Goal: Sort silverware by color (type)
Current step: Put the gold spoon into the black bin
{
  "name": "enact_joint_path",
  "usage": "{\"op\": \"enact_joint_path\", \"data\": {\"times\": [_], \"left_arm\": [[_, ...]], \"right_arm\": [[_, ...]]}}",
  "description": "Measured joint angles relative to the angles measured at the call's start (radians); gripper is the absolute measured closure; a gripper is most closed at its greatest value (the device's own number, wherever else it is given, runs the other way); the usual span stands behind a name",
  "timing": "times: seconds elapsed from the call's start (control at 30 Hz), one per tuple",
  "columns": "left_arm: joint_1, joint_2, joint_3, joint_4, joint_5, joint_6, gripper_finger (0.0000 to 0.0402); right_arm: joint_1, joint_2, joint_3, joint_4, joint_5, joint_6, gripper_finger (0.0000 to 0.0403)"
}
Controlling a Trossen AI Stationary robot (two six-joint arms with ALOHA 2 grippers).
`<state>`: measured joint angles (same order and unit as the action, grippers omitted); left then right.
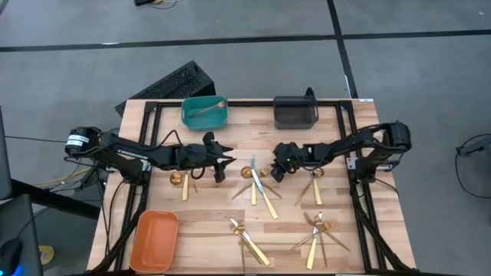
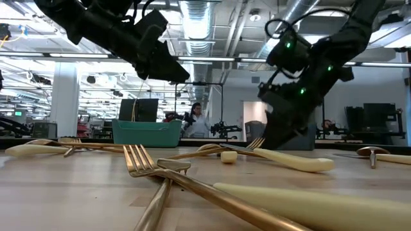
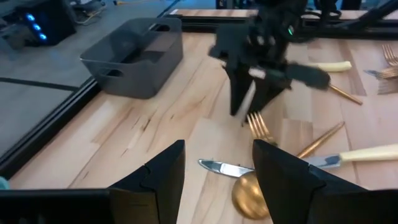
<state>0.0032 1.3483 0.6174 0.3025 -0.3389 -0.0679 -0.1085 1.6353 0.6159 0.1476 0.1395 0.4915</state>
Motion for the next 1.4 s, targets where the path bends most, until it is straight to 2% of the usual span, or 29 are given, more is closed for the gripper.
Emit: {"op": "enact_joint_path", "data": {"times": [0.23,0.53,0.73,0.87,1.03,1.17,1.4], "left_arm": [[0.0,0.0,0.0,-0.007,-0.006,-0.015,0.0226],[0.001,0.0,0.0,-0.016,-0.009,-0.015,0.0226],[0.001,0.0,0.0,-0.023,-0.016,-0.033,0.0226],[0.001,0.0,0.0,-0.037,-0.016,-0.05,0.0226],[0.001,0.001,0.0,-0.055,-0.017,-0.052,0.0227],[0.001,0.001,0.0,-0.052,-0.051,-0.064,0.0227],[0.001,0.001,0.0,-0.052,-0.068,-0.077,0.0227]], "right_arm": [[0.001,0.049,0.003,0.05,-0.005,-0.002,0.0241],[-0.012,-0.145,0.0,-0.102,-0.028,-0.073,0.0241],[-0.012,-0.205,-0.001,-0.169,-0.095,-0.125,0.0241],[-0.012,-0.247,0.0,-0.357,-0.098,-0.148,0.0241],[0.001,-0.317,-0.001,-0.624,-0.091,-0.085,0.0241],[0.035,-0.369,-0.001,-0.737,-0.088,-0.075,0.0241],[0.162,-0.411,-0.001,-0.834,-0.085,-0.289,0.0248]]}}
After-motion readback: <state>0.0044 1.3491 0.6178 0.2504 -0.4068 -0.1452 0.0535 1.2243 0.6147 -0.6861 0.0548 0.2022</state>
